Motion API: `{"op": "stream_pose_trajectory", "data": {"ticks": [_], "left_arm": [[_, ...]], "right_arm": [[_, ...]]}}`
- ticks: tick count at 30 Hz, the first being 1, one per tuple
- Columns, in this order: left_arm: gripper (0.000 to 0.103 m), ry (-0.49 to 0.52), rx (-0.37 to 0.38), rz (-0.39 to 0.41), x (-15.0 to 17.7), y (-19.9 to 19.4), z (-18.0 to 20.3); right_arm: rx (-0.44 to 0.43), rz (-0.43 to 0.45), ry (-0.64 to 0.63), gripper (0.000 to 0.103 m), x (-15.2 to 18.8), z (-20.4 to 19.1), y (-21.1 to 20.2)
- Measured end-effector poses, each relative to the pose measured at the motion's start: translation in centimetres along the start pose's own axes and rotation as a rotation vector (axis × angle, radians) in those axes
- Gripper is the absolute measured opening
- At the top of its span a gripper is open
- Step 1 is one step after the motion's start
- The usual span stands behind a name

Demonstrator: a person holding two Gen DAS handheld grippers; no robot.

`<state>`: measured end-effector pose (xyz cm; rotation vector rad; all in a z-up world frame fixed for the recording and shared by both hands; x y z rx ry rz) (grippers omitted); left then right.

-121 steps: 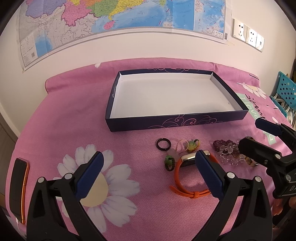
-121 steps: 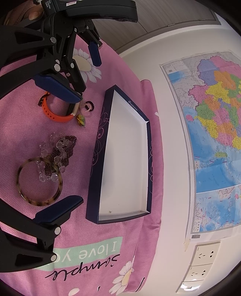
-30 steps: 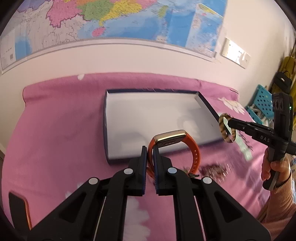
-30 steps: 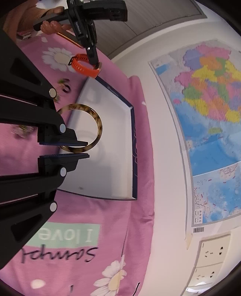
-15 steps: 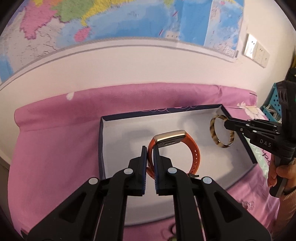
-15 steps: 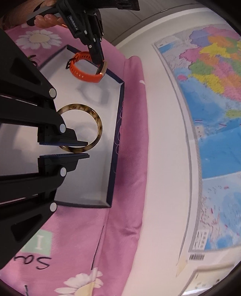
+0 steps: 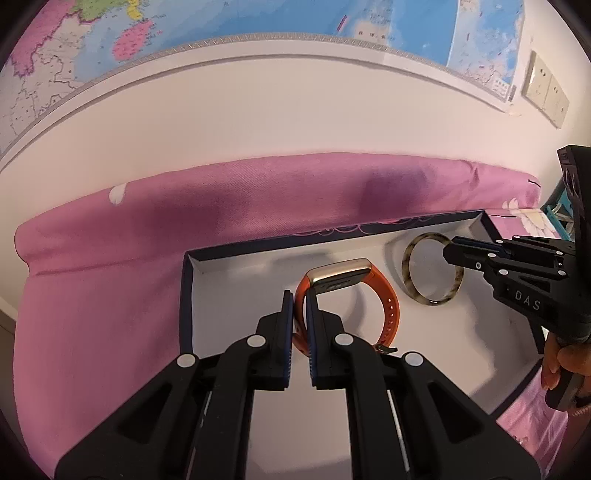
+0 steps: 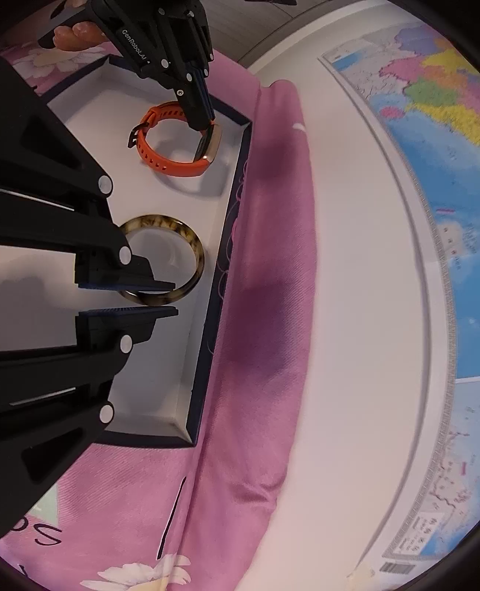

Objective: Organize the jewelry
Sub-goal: 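Lift the watch band with the left tool while the right tool carries the bangle into the box, then open both tools to release the watch band and bangle in the box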

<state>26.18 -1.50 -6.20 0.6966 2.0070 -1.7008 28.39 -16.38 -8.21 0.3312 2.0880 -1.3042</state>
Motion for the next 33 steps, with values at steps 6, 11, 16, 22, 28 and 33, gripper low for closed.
{"op": "stream_pose_trajectory", "data": {"ticks": [6,11,16,22,28,33], "left_arm": [[0.007,0.007,-0.009,-0.040,-0.4,1.6,0.5],[0.007,-0.011,-0.011,-0.071,-0.8,2.6,0.3],[0.007,-0.019,-0.022,-0.085,-1.2,3.2,0.2],[0.042,-0.041,-0.046,-0.068,-1.4,2.7,-0.3],[0.060,-0.053,-0.062,0.074,-1.3,-2.1,-1.5],[0.071,-0.040,-0.028,0.173,0.7,-7.3,-1.2]], "right_arm": [[0.014,-0.018,0.027,0.006,-0.3,0.8,0.3],[0.025,-0.021,0.041,0.006,-0.7,1.0,0.9],[0.037,0.010,0.063,0.015,-1.0,1.5,0.2],[-0.034,0.089,0.037,0.028,-0.6,0.1,-3.1],[-0.121,0.166,-0.069,0.045,1.6,-2.9,-8.6],[-0.171,0.170,-0.124,0.050,5.0,-5.0,-10.9]]}}
Point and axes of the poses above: each gripper's, at about its wrist camera, not at the fingertips, and y roughly the way its jaws point, z to its right, x to its underside, the point moved 8 cm from there along y, roughly the way its jaws point, and after that the axes turned 14 degrees about -x, right-handed, at the moved point
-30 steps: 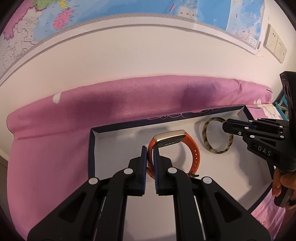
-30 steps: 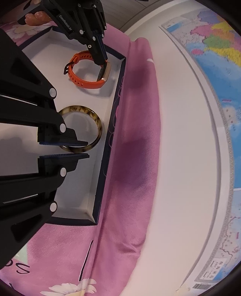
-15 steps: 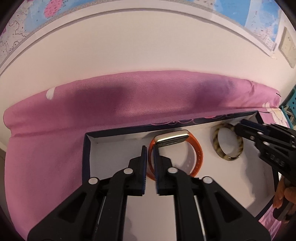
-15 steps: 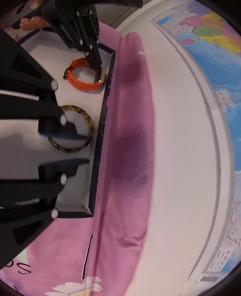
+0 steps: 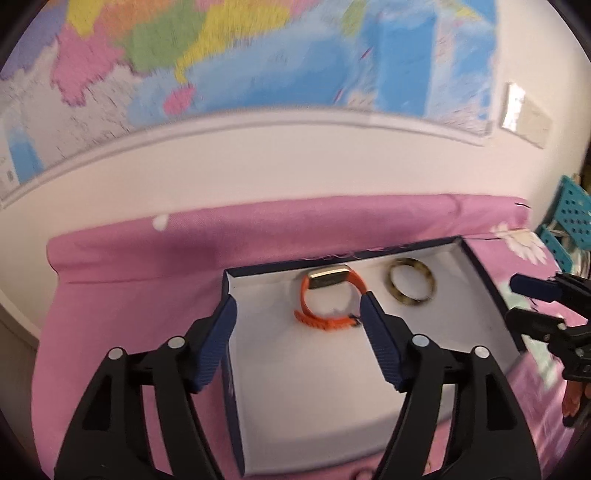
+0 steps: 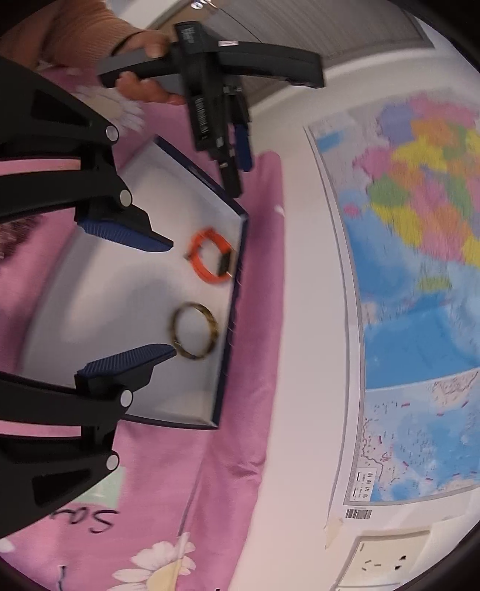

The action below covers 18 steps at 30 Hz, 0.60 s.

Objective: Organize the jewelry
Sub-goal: 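Open both tools to release the watch band and bangle in the box, then grasp the clear crystal bracelet with the right tool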

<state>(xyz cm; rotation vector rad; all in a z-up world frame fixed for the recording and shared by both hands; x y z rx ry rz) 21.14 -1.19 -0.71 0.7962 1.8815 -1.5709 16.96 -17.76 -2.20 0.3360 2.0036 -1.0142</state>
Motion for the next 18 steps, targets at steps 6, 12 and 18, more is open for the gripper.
{"op": "stream_pose_trajectory", "data": {"ticks": [6,12,18], "left_arm": [[0.073,0.031,0.060,0.035,3.8,-4.3,0.3],[0.073,0.078,0.069,0.012,8.2,-5.6,0.5],[0.073,0.060,0.094,-0.018,11.0,-6.3,0.8]], "right_arm": [[-0.021,-0.044,-0.016,0.050,4.9,-2.6,-0.8],[-0.045,-0.100,0.019,0.048,9.1,-3.2,-1.4],[-0.066,-0.128,0.046,0.043,11.4,-3.6,-1.5]]}}
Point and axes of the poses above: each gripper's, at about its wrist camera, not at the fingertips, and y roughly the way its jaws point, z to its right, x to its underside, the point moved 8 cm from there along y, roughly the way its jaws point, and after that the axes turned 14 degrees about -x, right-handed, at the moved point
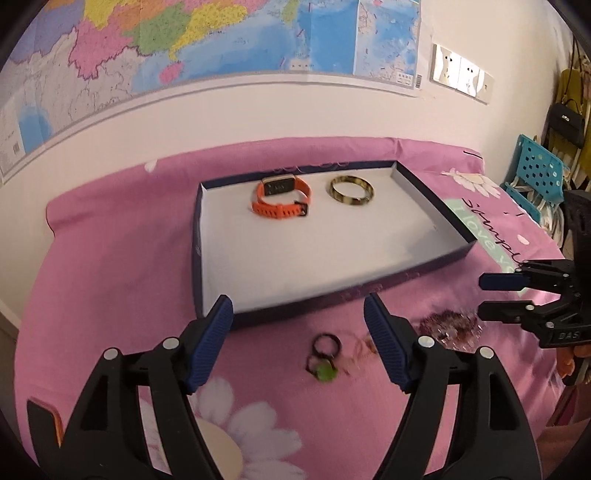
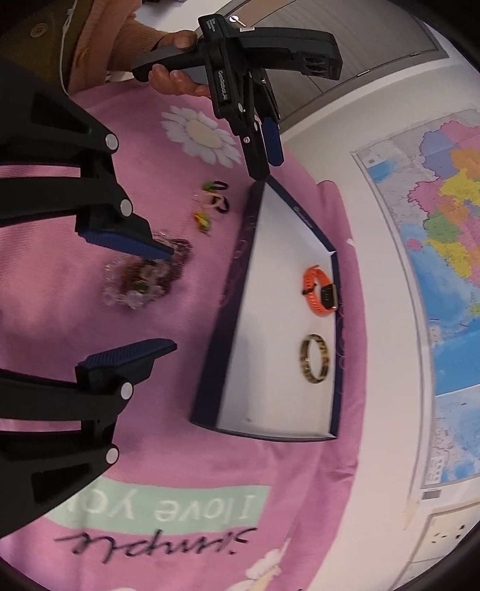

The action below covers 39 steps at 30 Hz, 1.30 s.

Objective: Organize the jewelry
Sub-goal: 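Grasp the clear crystal bracelet with the right tool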

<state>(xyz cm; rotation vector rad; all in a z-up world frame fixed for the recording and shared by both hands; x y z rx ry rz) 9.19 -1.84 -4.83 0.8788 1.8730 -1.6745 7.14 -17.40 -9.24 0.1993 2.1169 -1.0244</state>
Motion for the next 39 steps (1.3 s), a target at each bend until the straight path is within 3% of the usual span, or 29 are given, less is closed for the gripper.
{"op": "stream_pose_trajectory", "data": {"ticks": [8,12,15,23,33,39], "left_arm": [[0.075,-0.037,0.032,-0.036,1.7,-0.1,0.8],[0.075,-0.042,0.042,-0.046,2.3,-0.1,0.9],[0.075,-0.047,0.045,-0.047,2.4,-0.3,0.8],[0.075,-0.038,0.048,-0.032,2.7,-0.9,0.7],[0.075,-0.014,0.099,-0.033,3.4,-1.4,1.4],[0.064,0.039,0.142,-0.045,4.2,-1.4,3.0]], "right_arm": [[-0.020,-0.037,0.000,0.035,1.2,-0.5,1.2],[-0.010,-0.049,-0.006,0.013,1.2,-0.5,1.5],[-0.007,-0.039,-0.002,0.008,1.0,-0.4,1.2],[-0.077,0.058,0.024,0.008,-0.7,-1.4,-1.3],[-0.094,0.140,0.005,0.008,-2.9,-2.7,-3.3],[-0.073,0.184,0.023,0.008,-4.0,-1.7,-4.1]]}}
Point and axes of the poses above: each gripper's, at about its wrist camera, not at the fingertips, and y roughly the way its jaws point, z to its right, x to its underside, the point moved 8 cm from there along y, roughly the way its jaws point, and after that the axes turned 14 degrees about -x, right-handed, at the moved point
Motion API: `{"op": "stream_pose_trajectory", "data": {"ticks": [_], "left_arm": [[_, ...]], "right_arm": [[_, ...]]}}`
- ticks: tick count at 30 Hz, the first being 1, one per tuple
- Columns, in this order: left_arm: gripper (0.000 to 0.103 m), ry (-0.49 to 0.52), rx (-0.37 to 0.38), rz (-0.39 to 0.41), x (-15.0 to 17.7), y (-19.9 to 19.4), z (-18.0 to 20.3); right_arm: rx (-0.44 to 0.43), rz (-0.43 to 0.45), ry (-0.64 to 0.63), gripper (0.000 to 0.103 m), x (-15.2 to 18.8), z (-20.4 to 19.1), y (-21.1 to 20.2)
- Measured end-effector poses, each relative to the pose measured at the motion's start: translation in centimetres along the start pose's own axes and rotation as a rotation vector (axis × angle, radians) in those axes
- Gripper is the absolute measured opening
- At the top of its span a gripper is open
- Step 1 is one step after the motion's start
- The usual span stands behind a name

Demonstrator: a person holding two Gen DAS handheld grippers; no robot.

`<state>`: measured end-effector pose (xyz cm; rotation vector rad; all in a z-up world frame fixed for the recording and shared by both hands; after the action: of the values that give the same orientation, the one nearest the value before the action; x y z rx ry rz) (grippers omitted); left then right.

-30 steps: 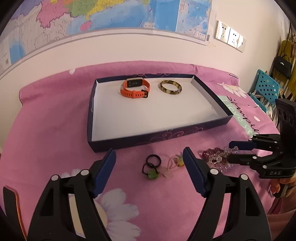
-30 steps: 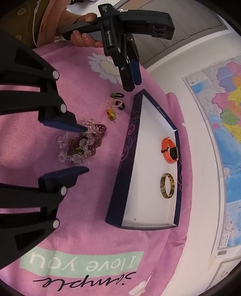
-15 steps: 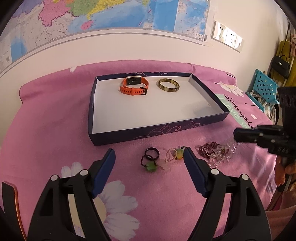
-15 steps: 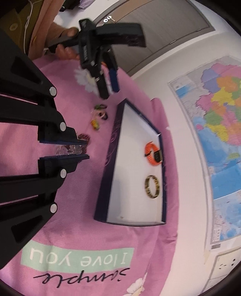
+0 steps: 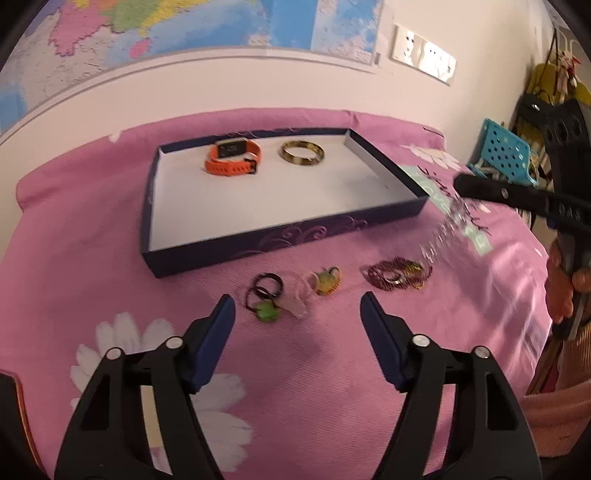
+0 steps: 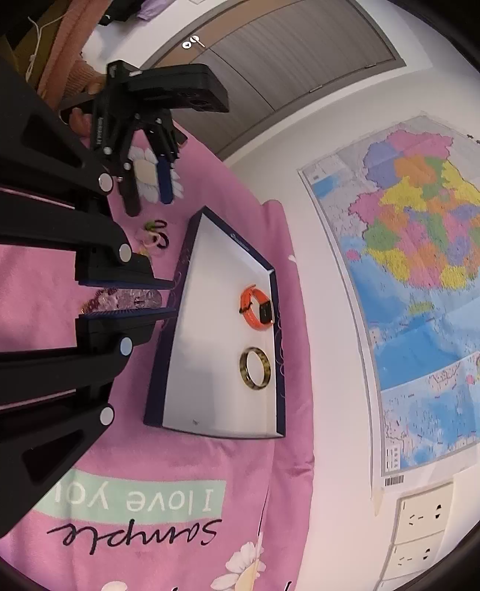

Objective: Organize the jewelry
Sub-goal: 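Grasp the clear crystal bracelet with the right tool, then grasp the pink pendant chain with the left tool while the right tool lifts the crystal bracelet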

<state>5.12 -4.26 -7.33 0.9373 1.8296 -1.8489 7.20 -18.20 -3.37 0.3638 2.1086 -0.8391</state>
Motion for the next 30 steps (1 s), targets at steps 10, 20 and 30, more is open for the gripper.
{"op": "stream_pose_trajectory", "data": {"ticks": [10,20,30], "left_arm": [[0.046,-0.001,0.026,-0.022,0.2,0.6,0.3],[0.037,0.035,0.027,-0.055,0.3,2.3,1.3],[0.014,0.036,-0.016,-0.082,0.5,3.5,0.9]], "right_arm": [[-0.001,0.003,0.045,0.008,0.3,1.2,0.5],[-0.010,-0.008,0.051,0.008,0.6,1.3,1.1],[-0.014,-0.008,0.046,0.008,0.4,1.2,1.3]]}}
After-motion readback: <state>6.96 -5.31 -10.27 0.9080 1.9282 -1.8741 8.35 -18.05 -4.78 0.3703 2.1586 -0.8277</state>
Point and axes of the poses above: each gripper's, at about its wrist camera, not at the fingertips, and y roughly the way its jaws point, z to its right, x to its underside, the point moved 8 cm from there along y, roughly the way its jaws point, and after that the axes turned 14 degrees about -x, right-handed, at the moved point
